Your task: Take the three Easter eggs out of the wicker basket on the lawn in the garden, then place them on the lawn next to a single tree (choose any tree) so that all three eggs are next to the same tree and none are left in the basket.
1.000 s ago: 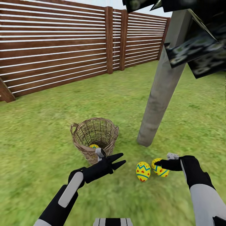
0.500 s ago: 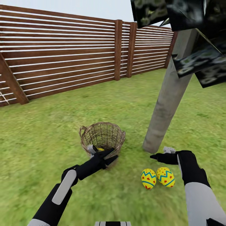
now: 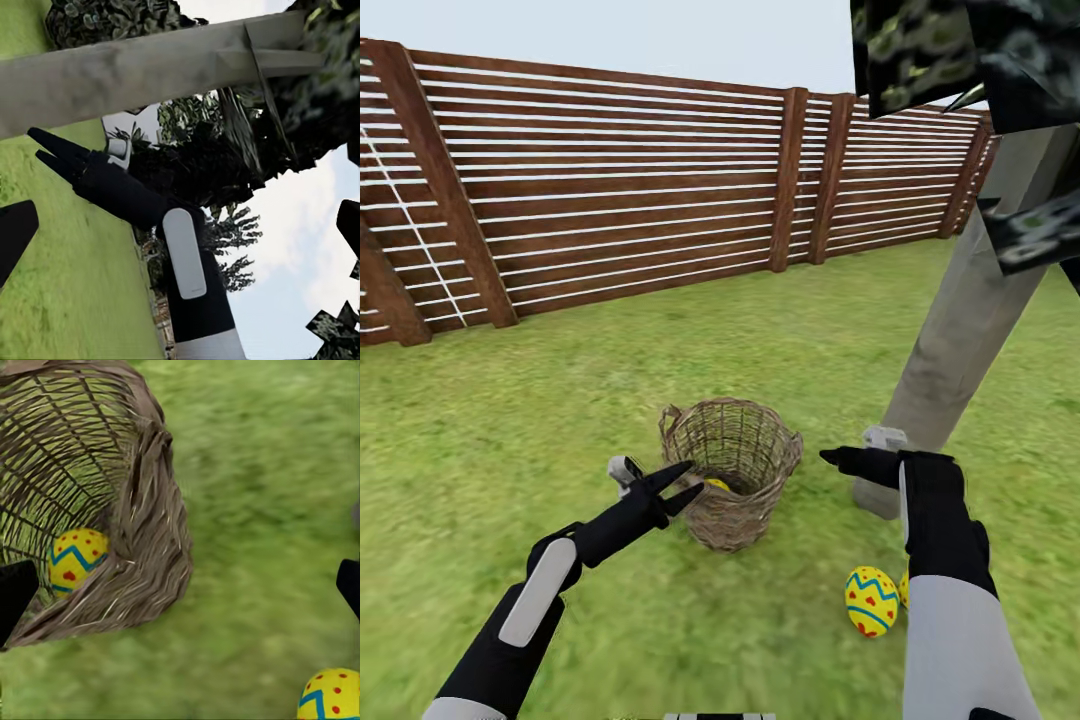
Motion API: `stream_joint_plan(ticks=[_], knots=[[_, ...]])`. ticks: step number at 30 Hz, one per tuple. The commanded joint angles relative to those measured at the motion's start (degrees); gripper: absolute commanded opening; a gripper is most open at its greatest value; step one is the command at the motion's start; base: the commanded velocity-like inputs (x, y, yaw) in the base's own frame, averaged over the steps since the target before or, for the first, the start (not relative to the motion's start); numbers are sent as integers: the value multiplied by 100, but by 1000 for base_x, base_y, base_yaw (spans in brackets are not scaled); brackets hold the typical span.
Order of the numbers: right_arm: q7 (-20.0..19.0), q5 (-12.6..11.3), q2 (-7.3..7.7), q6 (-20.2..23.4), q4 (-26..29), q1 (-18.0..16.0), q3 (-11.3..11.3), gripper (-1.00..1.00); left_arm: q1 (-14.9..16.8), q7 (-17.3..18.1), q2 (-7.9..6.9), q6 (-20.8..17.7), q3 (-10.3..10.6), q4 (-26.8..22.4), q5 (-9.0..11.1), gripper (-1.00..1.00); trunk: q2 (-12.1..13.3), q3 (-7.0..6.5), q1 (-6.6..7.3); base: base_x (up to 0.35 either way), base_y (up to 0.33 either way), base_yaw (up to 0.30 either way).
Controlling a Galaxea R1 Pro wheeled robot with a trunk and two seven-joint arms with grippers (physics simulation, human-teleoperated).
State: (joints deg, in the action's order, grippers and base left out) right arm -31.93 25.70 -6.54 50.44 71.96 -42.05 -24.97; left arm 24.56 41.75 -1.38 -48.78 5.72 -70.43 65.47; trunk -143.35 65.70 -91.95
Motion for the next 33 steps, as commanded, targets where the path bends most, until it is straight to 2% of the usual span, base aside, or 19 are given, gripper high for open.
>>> stream_joint_plan(ticks=[1,8,13,18,20,30,32,33], knots=[[-49,58,-5,11,10,-5,-17,100,5,11,1,-17,-8,12,30,100,-2,5,1,7,6,291],[-29,62,-9,-17,68,-5,-15,100,5,8,13,-9,-10,56,19,100,-2,5,1,85,138,291],[-26,75,-11,-18,45,2,128,100,5,-4,17,-9,-18,60,17,100,-2,5,1,113,260,252],[-28,100,-1,-28,22,19,575,100,5,-2,20,-9,-19,59,18,100,-2,5,1,194,267,37],[-25,100,-4,-32,21,42,658,100,5,-1,16,-9,-19,57,24,100,-2,5,1,209,262,3],[9,135,10,-28,13,56,716,100,5,-1,15,-9,-19,58,27,100,-2,5,1,244,249,0],[116,186,11,-27,16,56,783,100,5,-1,16,-9,-19,58,27,100,-2,5,1,266,213,0],[228,209,15,-26,18,56,888,100,5,-1,15,-9,-19,57,27,100,-2,4,1,267,210,-10]])
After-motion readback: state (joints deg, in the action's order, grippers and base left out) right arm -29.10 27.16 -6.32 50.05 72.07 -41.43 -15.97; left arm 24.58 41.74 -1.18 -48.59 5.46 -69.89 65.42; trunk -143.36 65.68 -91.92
